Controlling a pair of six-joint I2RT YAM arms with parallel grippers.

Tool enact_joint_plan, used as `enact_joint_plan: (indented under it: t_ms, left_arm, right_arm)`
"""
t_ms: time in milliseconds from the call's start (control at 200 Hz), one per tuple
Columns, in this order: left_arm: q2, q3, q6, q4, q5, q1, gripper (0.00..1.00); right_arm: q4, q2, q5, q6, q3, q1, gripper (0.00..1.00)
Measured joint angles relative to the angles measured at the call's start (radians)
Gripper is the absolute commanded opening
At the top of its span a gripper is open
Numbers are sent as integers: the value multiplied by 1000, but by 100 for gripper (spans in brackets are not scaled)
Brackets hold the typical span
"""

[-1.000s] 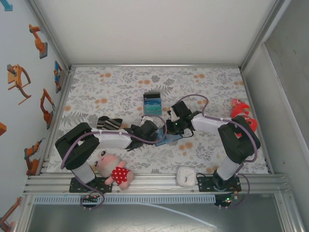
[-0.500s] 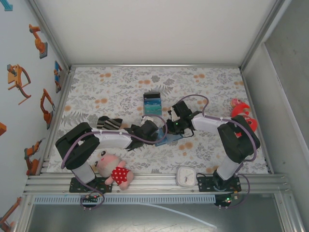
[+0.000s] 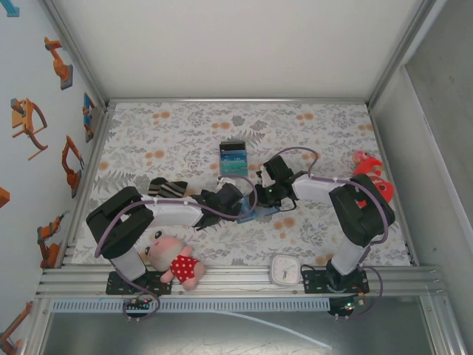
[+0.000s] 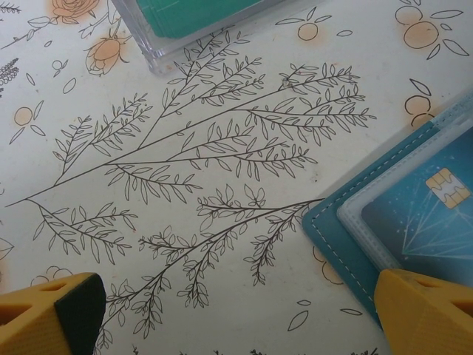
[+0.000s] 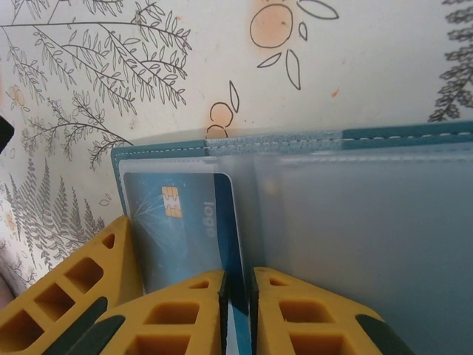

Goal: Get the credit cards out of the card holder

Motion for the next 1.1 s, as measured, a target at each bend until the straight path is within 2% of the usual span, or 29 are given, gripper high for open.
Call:
enact_joint_plan:
  t_ms: [471, 1097]
  left_arm:
    - [0, 6, 2, -22, -26, 4, 93]
    - [3, 10, 2, -30, -34, 4, 93]
  right_arm:
    - [151, -2, -117, 80, -70, -39, 6]
    - [284, -6, -190, 126, -114, -48, 12]
